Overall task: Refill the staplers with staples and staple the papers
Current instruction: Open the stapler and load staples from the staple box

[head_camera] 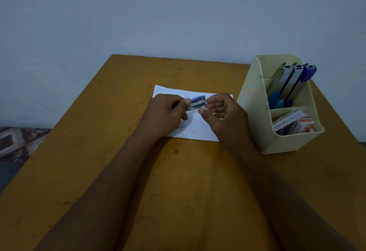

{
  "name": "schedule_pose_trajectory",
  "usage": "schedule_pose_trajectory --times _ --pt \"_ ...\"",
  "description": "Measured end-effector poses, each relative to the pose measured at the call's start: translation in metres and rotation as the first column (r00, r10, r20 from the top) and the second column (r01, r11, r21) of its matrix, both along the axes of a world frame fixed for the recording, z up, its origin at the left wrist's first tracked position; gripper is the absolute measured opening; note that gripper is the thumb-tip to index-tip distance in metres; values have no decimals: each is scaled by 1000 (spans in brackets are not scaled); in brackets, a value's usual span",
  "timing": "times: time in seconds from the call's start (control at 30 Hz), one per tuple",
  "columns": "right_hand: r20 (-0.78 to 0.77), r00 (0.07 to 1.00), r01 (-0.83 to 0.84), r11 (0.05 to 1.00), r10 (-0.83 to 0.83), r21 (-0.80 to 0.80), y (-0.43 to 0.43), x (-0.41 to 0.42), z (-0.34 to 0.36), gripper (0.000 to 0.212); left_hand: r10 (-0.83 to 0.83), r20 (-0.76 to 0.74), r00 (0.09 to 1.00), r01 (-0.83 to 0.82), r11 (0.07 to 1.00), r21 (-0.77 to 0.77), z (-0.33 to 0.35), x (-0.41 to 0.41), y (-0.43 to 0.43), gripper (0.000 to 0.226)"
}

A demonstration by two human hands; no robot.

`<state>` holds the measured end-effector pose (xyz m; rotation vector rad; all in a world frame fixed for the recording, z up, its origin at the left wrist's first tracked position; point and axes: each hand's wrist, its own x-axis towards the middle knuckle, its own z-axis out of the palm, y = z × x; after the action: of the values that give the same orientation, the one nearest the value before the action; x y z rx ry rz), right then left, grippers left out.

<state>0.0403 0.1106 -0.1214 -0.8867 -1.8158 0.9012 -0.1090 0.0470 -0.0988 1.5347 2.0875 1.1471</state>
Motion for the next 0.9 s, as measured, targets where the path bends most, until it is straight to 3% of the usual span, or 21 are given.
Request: schedule_pose_trajectory --times 0.1,0.4,0.57,0.7,0.9 --pt "2 999 49 998 -49 47 -1 -1 0 21 -21 83 996 23 999 -27 0 2 0 39" --pt "69 982 160 964 -178 212 -1 -3 -3 19 -63 98 993 69 996 -58 2 7 -1 39" --pt "77 956 229 883 -283 409 -2 -3 -2 12 -50 147 988 57 998 -39 2 14 -1 31" --pt "122 937 215 815 -328 538 -2 -5 -4 20 -22 238 971 22 1000 0 4 18 -2 36" --pt "158 928 183 783 -337 594 -8 -6 0 25 -5 378 926 -6 1000 27 4 20 -2 34"
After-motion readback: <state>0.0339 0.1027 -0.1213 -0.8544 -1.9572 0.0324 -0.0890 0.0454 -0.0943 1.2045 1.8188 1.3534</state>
